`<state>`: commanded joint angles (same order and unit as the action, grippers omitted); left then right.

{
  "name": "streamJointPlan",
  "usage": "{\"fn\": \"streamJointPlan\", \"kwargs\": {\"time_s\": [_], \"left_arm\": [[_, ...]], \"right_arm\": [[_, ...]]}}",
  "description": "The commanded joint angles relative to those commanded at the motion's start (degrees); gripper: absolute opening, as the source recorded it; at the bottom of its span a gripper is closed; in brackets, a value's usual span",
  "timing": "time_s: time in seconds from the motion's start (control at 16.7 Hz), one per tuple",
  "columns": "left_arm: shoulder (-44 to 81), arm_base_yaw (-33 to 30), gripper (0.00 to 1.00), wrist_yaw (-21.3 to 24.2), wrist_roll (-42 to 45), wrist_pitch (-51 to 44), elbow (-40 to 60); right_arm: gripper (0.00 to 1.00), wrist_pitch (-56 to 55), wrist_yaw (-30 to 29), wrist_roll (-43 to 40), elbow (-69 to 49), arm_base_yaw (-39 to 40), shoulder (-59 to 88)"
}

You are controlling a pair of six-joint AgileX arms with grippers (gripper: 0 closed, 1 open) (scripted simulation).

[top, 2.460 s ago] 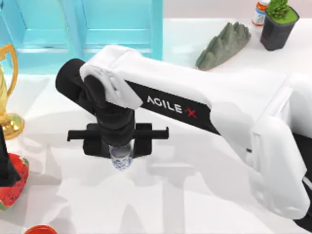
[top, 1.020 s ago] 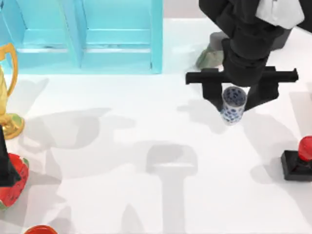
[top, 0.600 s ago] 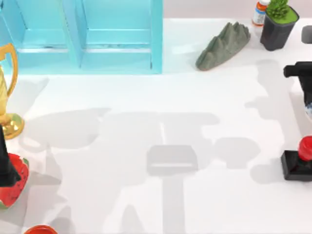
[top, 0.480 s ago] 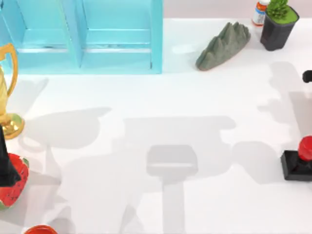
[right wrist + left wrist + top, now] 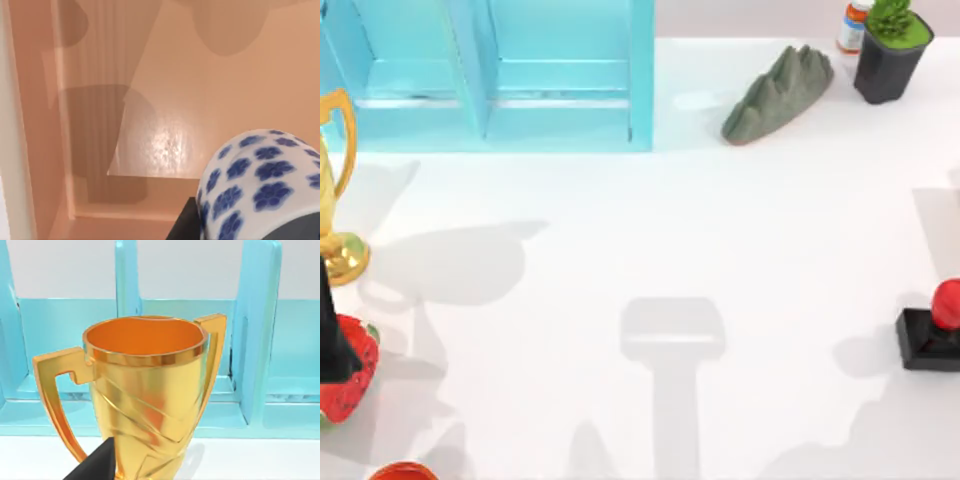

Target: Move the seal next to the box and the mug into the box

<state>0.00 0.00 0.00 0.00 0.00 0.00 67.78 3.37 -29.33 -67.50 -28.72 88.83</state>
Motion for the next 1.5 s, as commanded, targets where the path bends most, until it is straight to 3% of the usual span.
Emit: {"fn": "streamJointPlan", "kwargs": {"time_s": [0.3,0.78,1.14,1.5], "left_arm": [[0.0,0.0,1.0,0.0,0.0,0.0,0.0],[0.0,0.0,1.0,0.0,0.0,0.0,0.0],[0.0,0.0,1.0,0.0,0.0,0.0,0.0],[0.0,0.0,1.0,0.0,0.0,0.0,0.0]], "right_arm": [[0.0,-3.3,0.1,-7.7,6.8,-8.7,-7.1],[0.0,-4.4,-0.2,-7.8,7.3,-8.8,-5.0],[0.0,-13.5,3.0,-6.5,13.1,-8.9,-3.5],[0.0,-19.1,0.0,-6.7,17.7,-7.8,-2.2]]}}
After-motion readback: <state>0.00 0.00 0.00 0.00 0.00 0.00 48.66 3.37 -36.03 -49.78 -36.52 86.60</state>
